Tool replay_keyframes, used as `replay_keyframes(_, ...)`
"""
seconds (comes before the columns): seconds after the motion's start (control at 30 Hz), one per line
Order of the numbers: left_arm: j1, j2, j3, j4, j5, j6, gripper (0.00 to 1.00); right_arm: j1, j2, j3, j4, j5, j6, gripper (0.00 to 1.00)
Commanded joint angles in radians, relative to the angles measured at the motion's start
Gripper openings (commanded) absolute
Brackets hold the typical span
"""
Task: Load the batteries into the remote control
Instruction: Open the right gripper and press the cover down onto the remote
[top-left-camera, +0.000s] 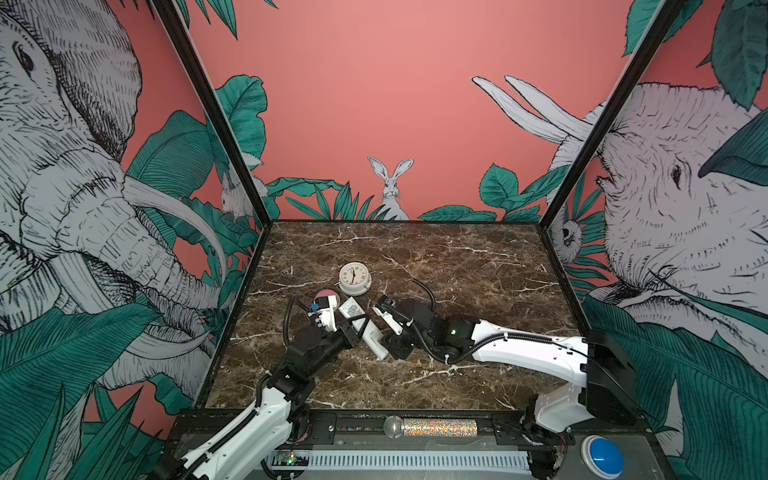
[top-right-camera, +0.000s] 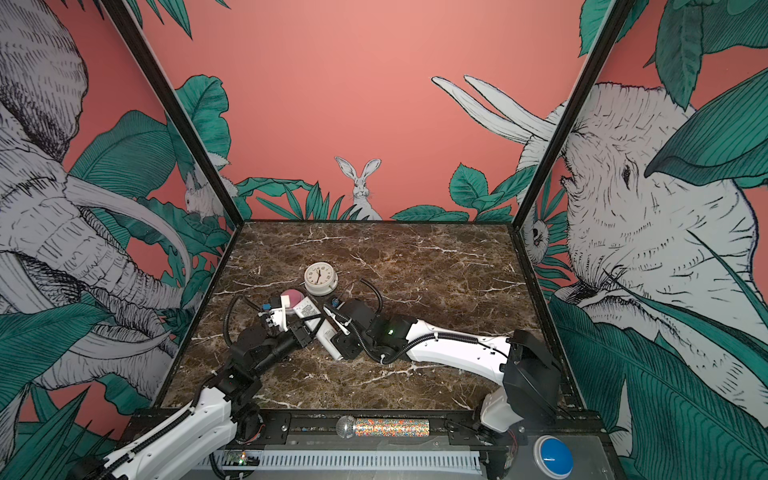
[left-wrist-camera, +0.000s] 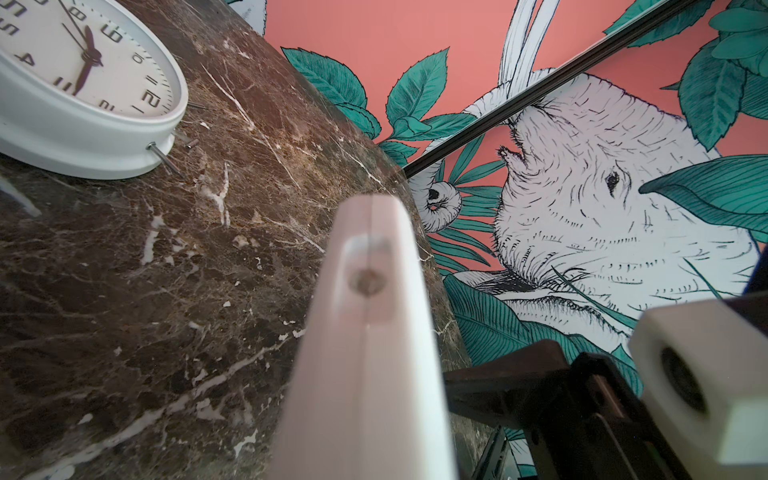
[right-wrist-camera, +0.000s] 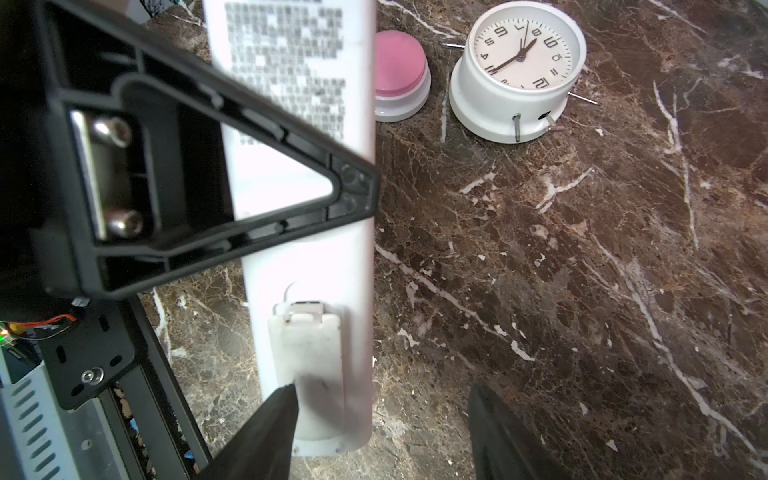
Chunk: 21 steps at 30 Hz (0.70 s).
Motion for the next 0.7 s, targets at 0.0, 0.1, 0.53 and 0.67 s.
replay_keyframes(0.0,-0.003,-0.006,0.018,0.031,0.007,0.007,0.0,-0.004,0.006,-0.001,0.049,0.028,0.009,0.66)
replay_keyframes(0.1,-0.004,-0.004,0.018,0.031,0.006,0.008,0.0,-0.003,0.017,0.0,0.049,0.033,0.01,0.66)
replay_keyframes(0.53,-0.003,-0.005,0.019,0.033,0.008,0.009,0.0,-0.004,0.067,0.008,0.054,0.028,0.008,0.65)
replay_keyframes(0.67,-0.003,-0.005,0.017,0.032,0.007,0.009,0.0,-0.003,0.071,0.013,0.053,0.028,0.007,0.64)
